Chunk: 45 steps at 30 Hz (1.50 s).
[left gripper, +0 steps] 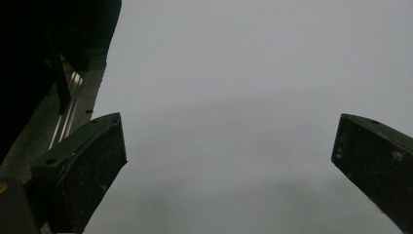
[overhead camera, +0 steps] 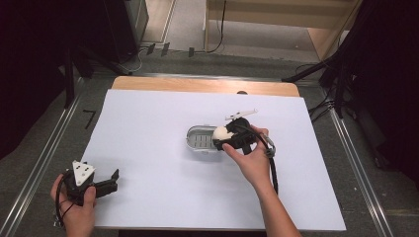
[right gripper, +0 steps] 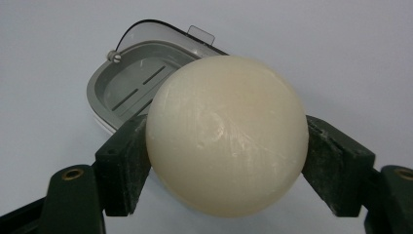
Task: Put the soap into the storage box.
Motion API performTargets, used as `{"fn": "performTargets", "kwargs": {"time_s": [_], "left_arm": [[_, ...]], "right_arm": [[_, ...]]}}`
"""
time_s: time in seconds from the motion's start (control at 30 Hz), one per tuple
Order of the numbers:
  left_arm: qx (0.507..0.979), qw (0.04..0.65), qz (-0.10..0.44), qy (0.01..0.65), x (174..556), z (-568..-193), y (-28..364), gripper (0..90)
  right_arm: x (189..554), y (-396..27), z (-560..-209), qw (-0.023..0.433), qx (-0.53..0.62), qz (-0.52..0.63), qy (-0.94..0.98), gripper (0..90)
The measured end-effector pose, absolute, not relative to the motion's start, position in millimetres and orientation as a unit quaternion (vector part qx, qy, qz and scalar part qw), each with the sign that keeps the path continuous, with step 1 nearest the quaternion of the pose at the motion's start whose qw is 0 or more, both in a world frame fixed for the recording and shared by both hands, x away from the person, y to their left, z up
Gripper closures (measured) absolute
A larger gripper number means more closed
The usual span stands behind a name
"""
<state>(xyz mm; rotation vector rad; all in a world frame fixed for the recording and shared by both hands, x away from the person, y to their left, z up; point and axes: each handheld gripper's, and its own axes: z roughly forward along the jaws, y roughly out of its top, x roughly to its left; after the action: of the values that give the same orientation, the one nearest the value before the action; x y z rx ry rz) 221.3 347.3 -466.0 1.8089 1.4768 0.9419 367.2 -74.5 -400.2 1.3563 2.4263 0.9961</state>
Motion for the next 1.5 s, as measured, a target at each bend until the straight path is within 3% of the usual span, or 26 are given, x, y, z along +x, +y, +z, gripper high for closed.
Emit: {"fn": "performTargets", "kwargs": {"time_s": [1.5], "left_arm": [[0.685,0.304,0.360,0.555,221.2,-466.2,346.0,0.0]], "right_arm": [[385.0,-31.8,-412.4,0.082,0.455,0.323,0.826,25.0]]}}
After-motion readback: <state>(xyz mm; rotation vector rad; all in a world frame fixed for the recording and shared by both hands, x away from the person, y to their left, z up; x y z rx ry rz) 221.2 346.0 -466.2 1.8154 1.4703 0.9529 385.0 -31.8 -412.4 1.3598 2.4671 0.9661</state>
